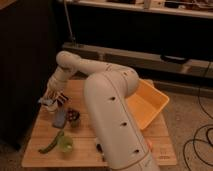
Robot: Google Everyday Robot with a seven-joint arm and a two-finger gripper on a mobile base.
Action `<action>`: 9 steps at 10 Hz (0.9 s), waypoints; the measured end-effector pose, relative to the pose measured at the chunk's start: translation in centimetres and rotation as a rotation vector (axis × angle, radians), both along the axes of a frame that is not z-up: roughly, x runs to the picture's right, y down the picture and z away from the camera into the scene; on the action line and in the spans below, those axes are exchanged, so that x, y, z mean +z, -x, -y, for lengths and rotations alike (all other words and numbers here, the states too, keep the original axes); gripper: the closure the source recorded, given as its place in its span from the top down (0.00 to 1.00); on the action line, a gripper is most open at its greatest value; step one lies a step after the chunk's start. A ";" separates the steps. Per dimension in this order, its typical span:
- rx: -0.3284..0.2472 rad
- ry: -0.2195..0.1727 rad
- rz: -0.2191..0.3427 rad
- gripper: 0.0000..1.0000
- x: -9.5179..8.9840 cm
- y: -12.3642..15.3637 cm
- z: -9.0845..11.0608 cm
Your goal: Place towel in paper cup
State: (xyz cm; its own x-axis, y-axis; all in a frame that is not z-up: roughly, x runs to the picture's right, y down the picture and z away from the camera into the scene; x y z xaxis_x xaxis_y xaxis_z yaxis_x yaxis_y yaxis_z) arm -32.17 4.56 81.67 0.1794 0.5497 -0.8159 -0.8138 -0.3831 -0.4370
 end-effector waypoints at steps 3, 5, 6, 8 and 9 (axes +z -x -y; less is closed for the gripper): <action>-0.003 -0.005 -0.003 0.32 0.1 0.3 0.1; -0.003 -0.004 -0.007 0.54 0.2 0.3 0.1; -0.002 -0.002 -0.009 0.63 0.2 0.2 0.1; 0.003 -0.001 -0.011 0.70 0.2 0.0 0.1; 0.015 -0.001 -0.011 0.70 0.0 -0.3 0.3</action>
State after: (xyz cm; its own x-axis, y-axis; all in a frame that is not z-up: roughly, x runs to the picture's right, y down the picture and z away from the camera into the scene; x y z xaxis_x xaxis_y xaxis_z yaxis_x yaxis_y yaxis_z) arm -31.92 4.26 81.66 0.1618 0.5530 -0.8173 -0.8128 -0.3950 -0.4281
